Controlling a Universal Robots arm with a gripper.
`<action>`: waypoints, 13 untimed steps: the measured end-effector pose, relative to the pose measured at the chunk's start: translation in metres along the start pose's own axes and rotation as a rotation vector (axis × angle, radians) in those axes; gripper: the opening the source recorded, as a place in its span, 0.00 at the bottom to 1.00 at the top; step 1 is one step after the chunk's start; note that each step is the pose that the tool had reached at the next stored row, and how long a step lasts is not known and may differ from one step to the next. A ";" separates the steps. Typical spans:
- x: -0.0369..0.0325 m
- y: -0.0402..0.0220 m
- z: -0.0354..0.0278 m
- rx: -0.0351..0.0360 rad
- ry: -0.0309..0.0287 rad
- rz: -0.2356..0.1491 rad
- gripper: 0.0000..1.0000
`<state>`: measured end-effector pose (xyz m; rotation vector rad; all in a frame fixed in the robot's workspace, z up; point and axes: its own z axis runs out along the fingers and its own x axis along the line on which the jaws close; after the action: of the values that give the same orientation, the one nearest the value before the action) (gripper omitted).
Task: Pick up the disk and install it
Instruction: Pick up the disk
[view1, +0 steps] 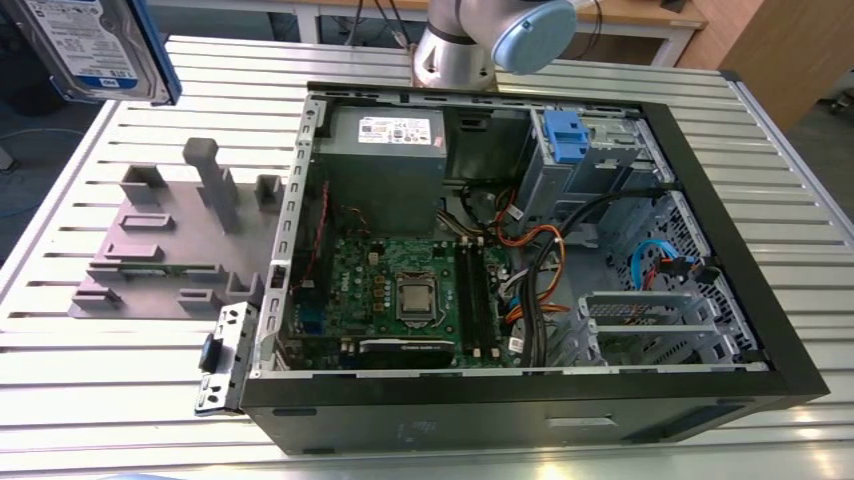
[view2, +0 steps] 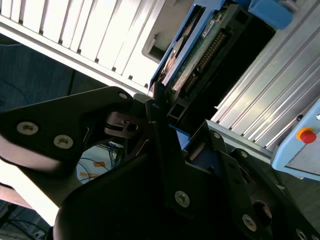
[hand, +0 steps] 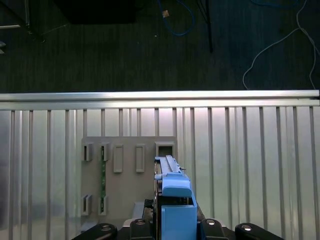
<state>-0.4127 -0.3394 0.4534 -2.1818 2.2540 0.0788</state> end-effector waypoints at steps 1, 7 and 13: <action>0.0000 0.0000 -0.0007 0.0001 0.0000 0.000 0.37; -0.0002 0.0002 -0.0052 0.0000 0.0000 0.000 0.37; -0.0004 0.0003 -0.0092 0.0000 0.0000 0.000 0.37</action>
<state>-0.4127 -0.3394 0.4626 -2.1818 2.2540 0.0788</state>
